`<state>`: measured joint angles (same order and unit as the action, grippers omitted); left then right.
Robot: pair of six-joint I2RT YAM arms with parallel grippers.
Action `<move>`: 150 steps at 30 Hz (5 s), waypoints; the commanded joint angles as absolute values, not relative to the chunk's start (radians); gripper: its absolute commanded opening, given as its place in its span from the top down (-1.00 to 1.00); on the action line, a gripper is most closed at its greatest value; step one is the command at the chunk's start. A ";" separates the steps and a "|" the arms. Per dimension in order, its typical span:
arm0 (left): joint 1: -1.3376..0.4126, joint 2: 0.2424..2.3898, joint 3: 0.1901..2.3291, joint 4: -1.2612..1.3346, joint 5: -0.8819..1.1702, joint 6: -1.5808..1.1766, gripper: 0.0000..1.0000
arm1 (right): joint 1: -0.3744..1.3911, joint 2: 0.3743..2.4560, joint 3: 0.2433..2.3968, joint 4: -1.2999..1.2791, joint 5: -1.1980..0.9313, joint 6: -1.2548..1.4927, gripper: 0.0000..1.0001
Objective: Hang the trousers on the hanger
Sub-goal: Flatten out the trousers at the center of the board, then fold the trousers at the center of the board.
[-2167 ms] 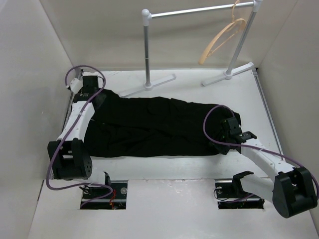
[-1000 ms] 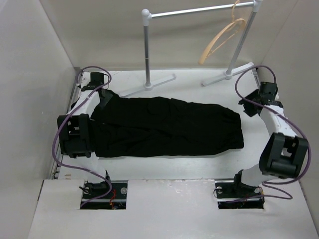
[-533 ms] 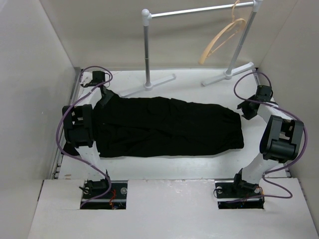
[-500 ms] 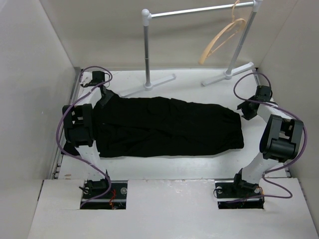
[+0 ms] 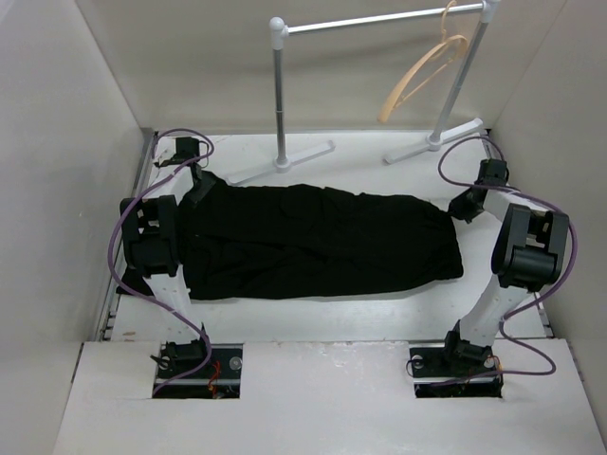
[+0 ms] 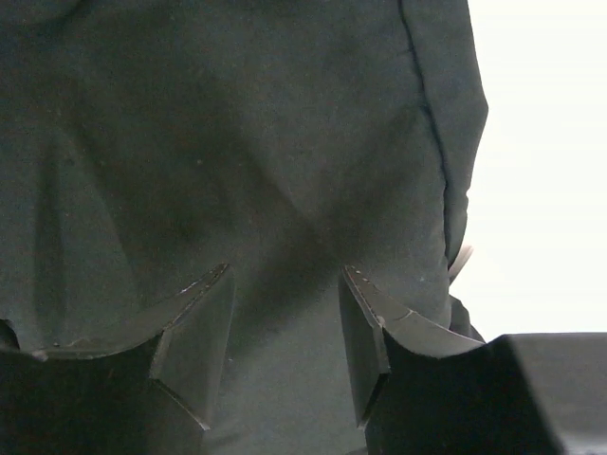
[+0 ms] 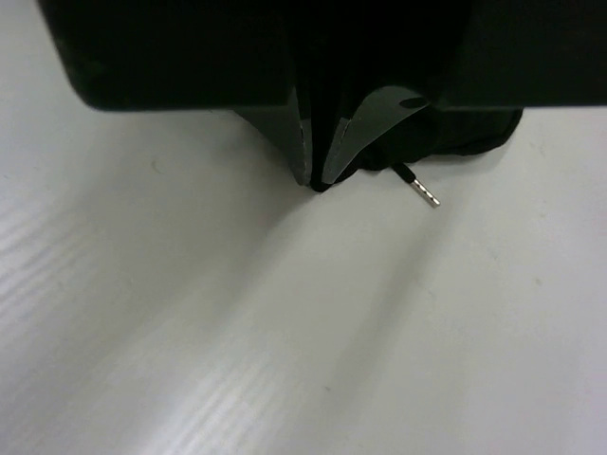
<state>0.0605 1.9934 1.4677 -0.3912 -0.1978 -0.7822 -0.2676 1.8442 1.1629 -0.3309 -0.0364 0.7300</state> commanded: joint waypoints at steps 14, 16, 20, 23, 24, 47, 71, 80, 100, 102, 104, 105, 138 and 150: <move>0.102 1.911 1.466 -0.388 -0.210 -0.767 0.09 | -0.358 1.795 1.315 -0.207 0.035 0.864 0.90; 0.107 1.936 1.480 -0.385 -0.210 -0.765 0.09 | -0.367 1.801 1.322 -0.204 0.037 0.865 0.90; 0.117 2.017 1.515 -0.397 -0.210 -0.765 0.09 | -0.384 1.807 1.321 -0.199 0.028 0.865 0.80; 0.131 2.043 1.516 -0.423 -0.219 -0.781 0.10 | -0.384 1.786 1.298 -0.199 0.038 0.867 0.47; 0.133 2.031 1.511 -0.434 -0.227 -0.790 0.10 | -0.381 1.769 1.289 -0.201 0.041 0.870 0.28; 0.290 0.907 0.693 -0.920 -0.247 -0.954 0.51 | 0.221 0.910 0.723 -0.455 0.049 0.897 0.43; 0.473 1.068 0.543 -0.497 -0.179 -0.962 0.89 | 0.109 0.629 0.512 -0.687 0.061 0.945 0.06; 0.343 0.937 0.626 -0.589 -0.252 -0.968 0.98 | -0.206 0.785 0.523 -0.654 0.179 0.979 0.43; 0.262 0.940 0.666 -0.592 -0.261 -0.962 1.00 | -0.225 1.218 0.577 -0.305 0.155 0.965 0.81; 0.275 0.910 0.704 -0.644 -0.270 -0.959 1.00 | -0.225 1.143 0.569 -0.381 0.156 0.966 0.89; 0.289 0.855 0.745 -0.711 -0.293 -0.951 1.00 | -0.225 1.042 0.566 -0.483 0.146 0.956 0.92; 0.300 0.830 0.771 -0.745 -0.308 -0.936 1.00 | -0.225 0.985 0.566 -0.533 0.141 0.947 0.92; 0.160 2.149 2.047 -0.658 -0.466 -0.605 0.74 | -0.193 1.849 1.581 -0.544 0.170 0.830 0.77; 0.185 1.829 1.695 -0.594 -0.324 -0.624 0.04 | -0.104 1.789 1.576 -0.497 0.170 0.818 -0.27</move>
<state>0.1642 2.0941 1.8530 -0.6285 -0.3527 -0.5926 -0.1528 1.9541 1.6562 -0.5804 0.1520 0.8207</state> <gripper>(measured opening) 0.480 0.651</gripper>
